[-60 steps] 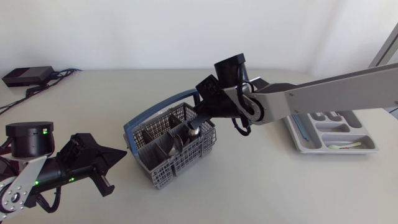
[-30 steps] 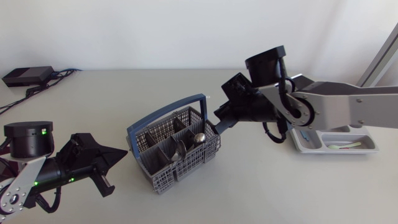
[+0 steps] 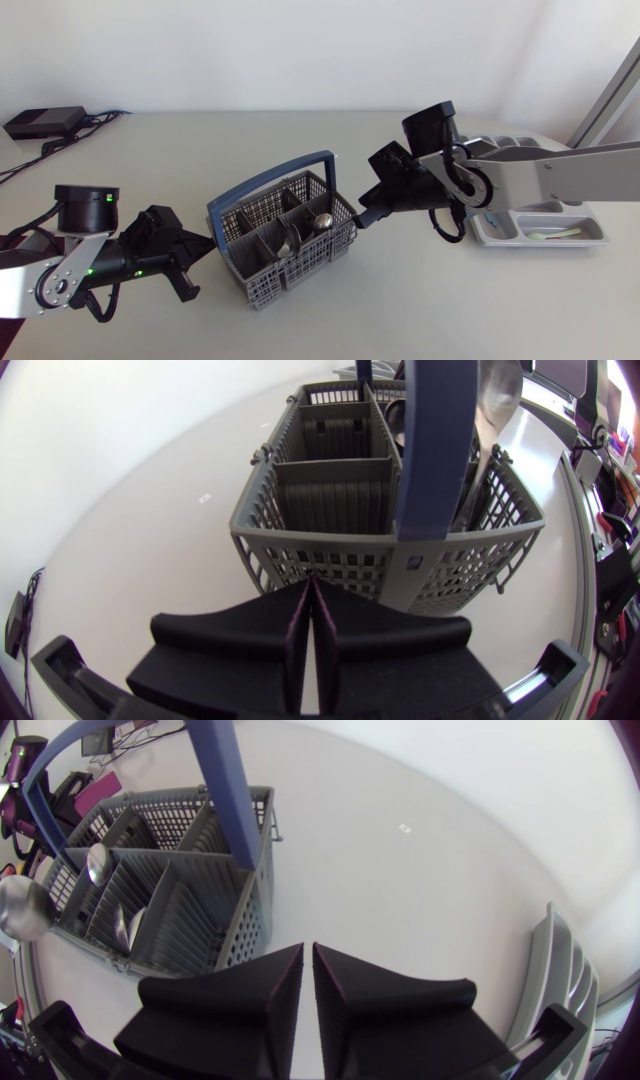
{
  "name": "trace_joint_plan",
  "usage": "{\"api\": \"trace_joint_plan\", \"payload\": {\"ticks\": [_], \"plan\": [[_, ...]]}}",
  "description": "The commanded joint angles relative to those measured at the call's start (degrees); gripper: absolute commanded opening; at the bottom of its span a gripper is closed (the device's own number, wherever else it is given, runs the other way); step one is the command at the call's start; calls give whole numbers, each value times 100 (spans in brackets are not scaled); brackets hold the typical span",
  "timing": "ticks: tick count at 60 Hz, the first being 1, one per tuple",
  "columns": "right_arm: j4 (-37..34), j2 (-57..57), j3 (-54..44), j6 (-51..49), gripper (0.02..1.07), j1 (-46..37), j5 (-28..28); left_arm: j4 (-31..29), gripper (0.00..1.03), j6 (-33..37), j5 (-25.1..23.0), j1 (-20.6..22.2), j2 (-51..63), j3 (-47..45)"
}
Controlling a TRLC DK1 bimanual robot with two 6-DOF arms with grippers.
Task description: Sort the cutlery from the basket into the organizer compartments.
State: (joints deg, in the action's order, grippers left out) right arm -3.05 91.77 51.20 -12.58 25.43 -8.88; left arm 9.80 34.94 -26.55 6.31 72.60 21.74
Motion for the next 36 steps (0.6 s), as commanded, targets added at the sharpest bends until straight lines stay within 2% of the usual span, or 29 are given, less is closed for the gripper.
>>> {"api": "trace_joint_plan", "payload": {"ticks": [1, 12, 36], "plan": [[-91, 149, 118, 150, 12, -21, -122, 74, 3, -49, -53, 169, 360, 305], [-266, 52, 136, 221, 12, -12, -351, 356, 3, -207, -17, 389, 1028, 806], [-372, -177, -5, 309, 12, -21, -368, 575, 3, -347, 97, 626, 2760, 2414]]}}
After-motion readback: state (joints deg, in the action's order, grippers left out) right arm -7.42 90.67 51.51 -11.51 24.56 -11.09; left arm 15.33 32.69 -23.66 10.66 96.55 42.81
